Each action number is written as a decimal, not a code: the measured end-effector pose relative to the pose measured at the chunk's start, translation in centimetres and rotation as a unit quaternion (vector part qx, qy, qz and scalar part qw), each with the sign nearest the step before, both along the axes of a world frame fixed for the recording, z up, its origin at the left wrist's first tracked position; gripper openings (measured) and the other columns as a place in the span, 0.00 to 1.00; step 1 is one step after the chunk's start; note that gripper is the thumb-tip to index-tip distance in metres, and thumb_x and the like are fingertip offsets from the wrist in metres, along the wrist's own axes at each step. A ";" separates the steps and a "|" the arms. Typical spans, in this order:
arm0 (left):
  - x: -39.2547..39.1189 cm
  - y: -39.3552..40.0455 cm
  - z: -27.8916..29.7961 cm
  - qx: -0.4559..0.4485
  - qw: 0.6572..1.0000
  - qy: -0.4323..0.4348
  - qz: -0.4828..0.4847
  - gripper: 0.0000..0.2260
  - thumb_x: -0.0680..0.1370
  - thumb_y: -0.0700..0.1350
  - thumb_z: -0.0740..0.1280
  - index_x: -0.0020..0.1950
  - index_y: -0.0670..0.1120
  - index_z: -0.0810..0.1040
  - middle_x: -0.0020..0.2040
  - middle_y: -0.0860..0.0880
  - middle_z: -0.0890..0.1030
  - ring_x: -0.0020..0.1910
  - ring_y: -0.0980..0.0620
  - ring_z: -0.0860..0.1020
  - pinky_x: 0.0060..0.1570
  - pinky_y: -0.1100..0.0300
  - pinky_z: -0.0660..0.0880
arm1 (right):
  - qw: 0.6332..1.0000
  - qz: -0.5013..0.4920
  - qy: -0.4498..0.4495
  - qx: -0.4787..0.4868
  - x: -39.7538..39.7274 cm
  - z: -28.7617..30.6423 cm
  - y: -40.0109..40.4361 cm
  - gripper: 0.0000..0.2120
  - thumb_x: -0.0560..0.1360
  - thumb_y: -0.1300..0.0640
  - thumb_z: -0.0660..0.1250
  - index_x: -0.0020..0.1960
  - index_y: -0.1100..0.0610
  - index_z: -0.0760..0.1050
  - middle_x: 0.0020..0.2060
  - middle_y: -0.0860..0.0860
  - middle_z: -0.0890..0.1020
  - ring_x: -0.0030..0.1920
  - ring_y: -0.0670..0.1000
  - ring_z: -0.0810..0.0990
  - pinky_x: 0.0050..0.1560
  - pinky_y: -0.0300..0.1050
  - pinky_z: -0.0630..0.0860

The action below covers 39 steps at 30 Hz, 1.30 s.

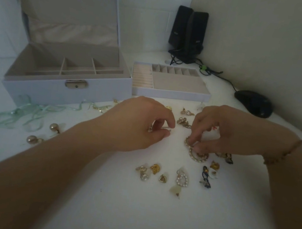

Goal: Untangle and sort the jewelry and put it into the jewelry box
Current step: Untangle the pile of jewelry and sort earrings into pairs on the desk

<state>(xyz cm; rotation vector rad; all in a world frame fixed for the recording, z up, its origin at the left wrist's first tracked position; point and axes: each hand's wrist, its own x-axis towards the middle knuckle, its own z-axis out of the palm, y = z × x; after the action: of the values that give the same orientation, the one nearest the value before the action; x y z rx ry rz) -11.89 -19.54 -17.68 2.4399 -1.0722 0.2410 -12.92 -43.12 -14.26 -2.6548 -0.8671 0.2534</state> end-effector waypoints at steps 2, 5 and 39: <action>-0.1 -0.1 0.0 0.004 1.000 0.001 0.000 0.10 0.75 0.55 0.64 0.53 0.57 0.80 0.38 0.60 0.77 0.41 0.57 0.76 0.45 0.53 0.77 | 1.000 -0.011 0.001 -0.016 -0.1 0.1 0.2 0.06 0.67 0.45 0.73 0.44 0.42 0.83 0.42 0.38 0.82 0.47 0.40 0.77 0.49 0.36 0.72; -0.1 -0.2 0.1 0.013 1.000 0.004 -0.002 0.11 0.75 0.56 0.63 0.54 0.57 0.80 0.39 0.59 0.77 0.41 0.57 0.76 0.45 0.53 0.76 | 0.997 -0.020 -0.039 -0.059 -0.6 0.3 0.8 0.06 0.67 0.45 0.71 0.43 0.41 0.82 0.41 0.37 0.81 0.45 0.37 0.75 0.43 0.31 0.70; -0.4 -0.2 -0.3 0.028 0.999 0.015 0.001 0.07 0.77 0.52 0.68 0.54 0.57 0.81 0.41 0.58 0.78 0.42 0.60 0.76 0.45 0.59 0.76 | 0.902 -0.374 -0.158 -0.145 1.0 -1.6 -7.3 0.08 0.69 0.43 0.69 0.37 0.45 0.74 0.41 0.48 0.79 0.44 0.53 0.77 0.48 0.47 0.77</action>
<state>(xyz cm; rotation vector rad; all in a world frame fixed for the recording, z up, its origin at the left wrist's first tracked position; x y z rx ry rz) -12.26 -19.70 -18.01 2.4860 -1.0781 0.1762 -11.95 -50.46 -15.91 -3.1218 0.1887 -0.2689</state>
